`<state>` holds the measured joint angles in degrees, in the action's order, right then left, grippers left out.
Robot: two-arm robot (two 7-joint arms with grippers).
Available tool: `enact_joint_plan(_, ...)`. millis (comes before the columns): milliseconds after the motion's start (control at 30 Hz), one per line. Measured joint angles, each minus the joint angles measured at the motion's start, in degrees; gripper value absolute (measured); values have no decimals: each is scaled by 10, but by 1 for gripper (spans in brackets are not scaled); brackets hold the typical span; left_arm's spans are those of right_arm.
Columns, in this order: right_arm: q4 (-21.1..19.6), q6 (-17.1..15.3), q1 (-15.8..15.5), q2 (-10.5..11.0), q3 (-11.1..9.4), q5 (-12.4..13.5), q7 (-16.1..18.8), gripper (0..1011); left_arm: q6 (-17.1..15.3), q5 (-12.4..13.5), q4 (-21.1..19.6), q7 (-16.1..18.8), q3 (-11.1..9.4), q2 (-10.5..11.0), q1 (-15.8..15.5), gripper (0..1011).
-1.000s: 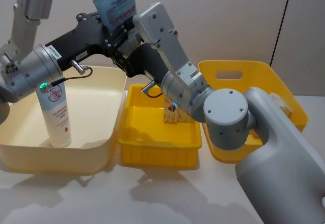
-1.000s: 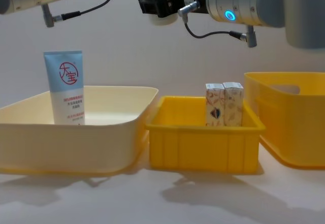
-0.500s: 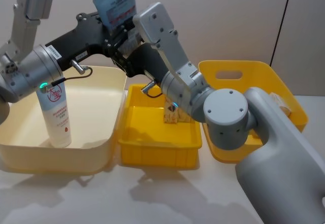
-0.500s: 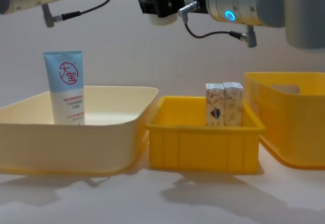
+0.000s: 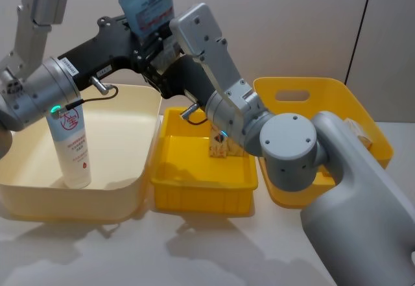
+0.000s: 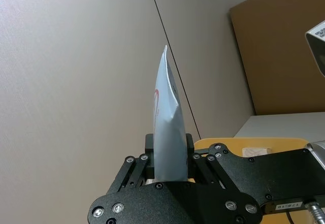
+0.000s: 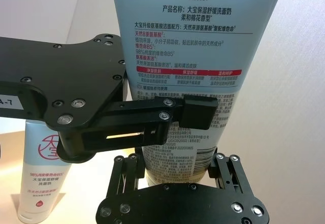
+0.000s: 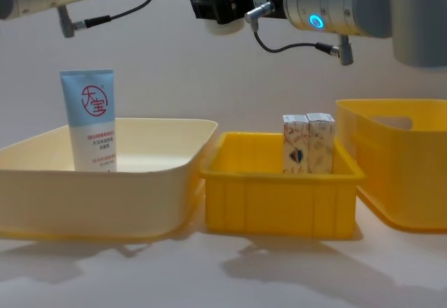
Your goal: Bimanual collaborative sorting of washing and personal care products
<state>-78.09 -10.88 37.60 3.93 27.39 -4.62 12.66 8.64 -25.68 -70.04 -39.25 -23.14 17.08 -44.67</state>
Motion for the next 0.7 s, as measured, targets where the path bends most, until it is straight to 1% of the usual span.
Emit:
enact_joint_plan(33, 0, 0, 0, 0, 0, 0, 0, 648, 0, 0, 0, 0, 0, 0, 0, 294)
enact_joint_plan(133, 0, 0, 0, 0, 0, 0, 0, 649, 0, 0, 0, 0, 0, 0, 0, 349)
enact_joint_plan(233, 0, 0, 0, 0, 0, 0, 0, 648, 0, 0, 0, 0, 0, 0, 0, 440)
enact_joint_plan(267, 0, 0, 0, 0, 0, 0, 0, 647, 0, 0, 0, 0, 0, 0, 0, 500)
enact_joint_plan(400, 0, 0, 0, 0, 0, 0, 0, 648, 0, 0, 0, 0, 0, 0, 0, 599)
enact_joint_plan(533, 0, 0, 0, 0, 0, 0, 0, 647, 0, 0, 0, 0, 0, 0, 0, 752)
enact_joint_plan(567, 0, 0, 0, 0, 0, 0, 0, 648, 0, 0, 0, 0, 0, 0, 0, 752)
enact_joint_plan(700, 3, 4, 3, -2, -1, -2, -2, 648, 0, 0, 0, 0, 0, 0, 0, 884)
